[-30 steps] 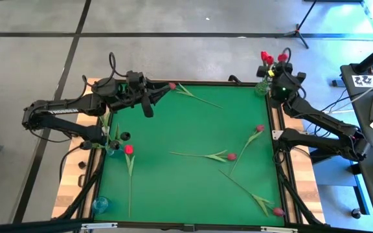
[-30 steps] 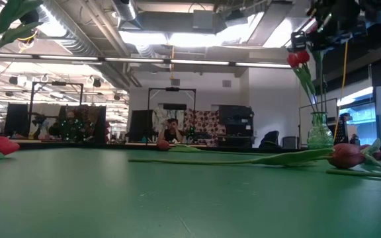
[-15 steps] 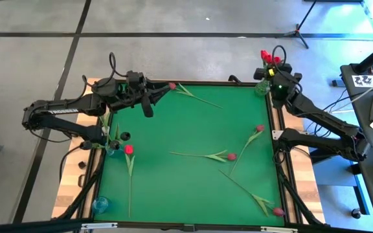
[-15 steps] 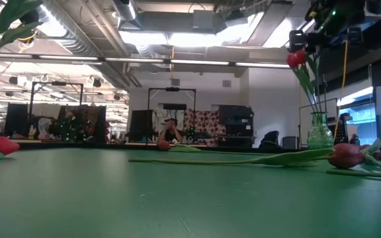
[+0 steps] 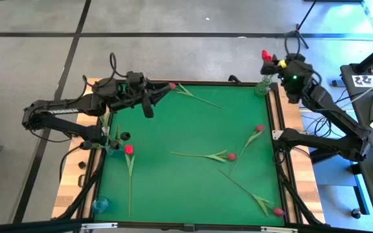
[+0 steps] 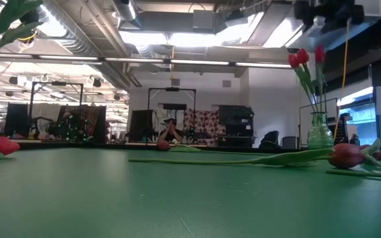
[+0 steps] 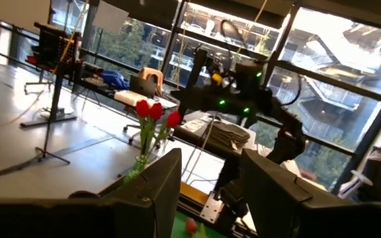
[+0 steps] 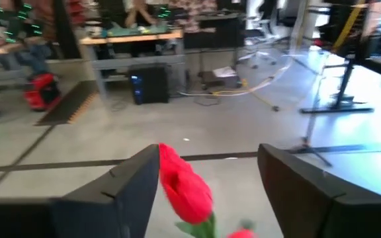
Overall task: Sort flowers into vase by color
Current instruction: Put the red tulip into the green vase
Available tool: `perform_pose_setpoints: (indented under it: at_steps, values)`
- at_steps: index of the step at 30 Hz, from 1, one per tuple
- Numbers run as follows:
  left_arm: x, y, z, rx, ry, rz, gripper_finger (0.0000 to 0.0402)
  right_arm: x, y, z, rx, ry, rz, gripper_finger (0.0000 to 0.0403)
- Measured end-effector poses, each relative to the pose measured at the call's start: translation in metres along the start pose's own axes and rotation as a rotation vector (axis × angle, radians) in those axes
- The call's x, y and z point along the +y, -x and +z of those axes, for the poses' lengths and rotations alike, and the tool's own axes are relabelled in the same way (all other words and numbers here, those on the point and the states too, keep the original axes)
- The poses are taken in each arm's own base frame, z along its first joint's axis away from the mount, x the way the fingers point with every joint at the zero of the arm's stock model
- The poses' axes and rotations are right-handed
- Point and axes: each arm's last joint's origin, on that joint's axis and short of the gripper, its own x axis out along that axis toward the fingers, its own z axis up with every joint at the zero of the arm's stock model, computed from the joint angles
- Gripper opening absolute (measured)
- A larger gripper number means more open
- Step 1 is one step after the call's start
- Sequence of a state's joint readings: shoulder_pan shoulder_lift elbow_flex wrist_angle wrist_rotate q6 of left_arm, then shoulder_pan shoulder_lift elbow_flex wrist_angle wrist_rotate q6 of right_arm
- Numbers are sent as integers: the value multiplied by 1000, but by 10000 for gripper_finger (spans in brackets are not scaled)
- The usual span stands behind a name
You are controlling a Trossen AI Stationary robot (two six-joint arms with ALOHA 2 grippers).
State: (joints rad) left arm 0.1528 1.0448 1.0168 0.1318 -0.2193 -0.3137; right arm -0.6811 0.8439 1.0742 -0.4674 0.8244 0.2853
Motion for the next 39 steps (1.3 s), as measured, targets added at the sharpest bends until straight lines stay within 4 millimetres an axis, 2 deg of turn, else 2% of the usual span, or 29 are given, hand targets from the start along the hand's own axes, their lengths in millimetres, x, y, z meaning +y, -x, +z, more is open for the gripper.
perform_pose_setpoints:
  at_steps: [4, 13, 19, 22, 26, 32, 39]
  values:
    - [0, 0, 0, -1, -22, 3, 151, 1, 5, 12, -1, -26, 92, 259]
    - [1, 0, -4, 43, -19, 14, 151, 9, 15, 26, 21, 35, 457, 232]
    - [0, 0, -3, 41, -17, -21, 151, 22, 32, 35, -61, 121, 613, 217]
    - [-7, 1, -1, 42, -41, -47, 151, 28, 40, 38, -112, 143, 687, 216]
    - [-24, 0, 7, 65, -102, -111, 151, 35, 48, 39, -146, 145, 738, 215]
    - [-33, 6, 23, 45, -89, -204, 151, 35, 50, 40, -156, 134, 732, 215]
    - [-61, 20, 45, 37, -27, -475, 151, 35, 50, 40, -155, 135, 739, 215]
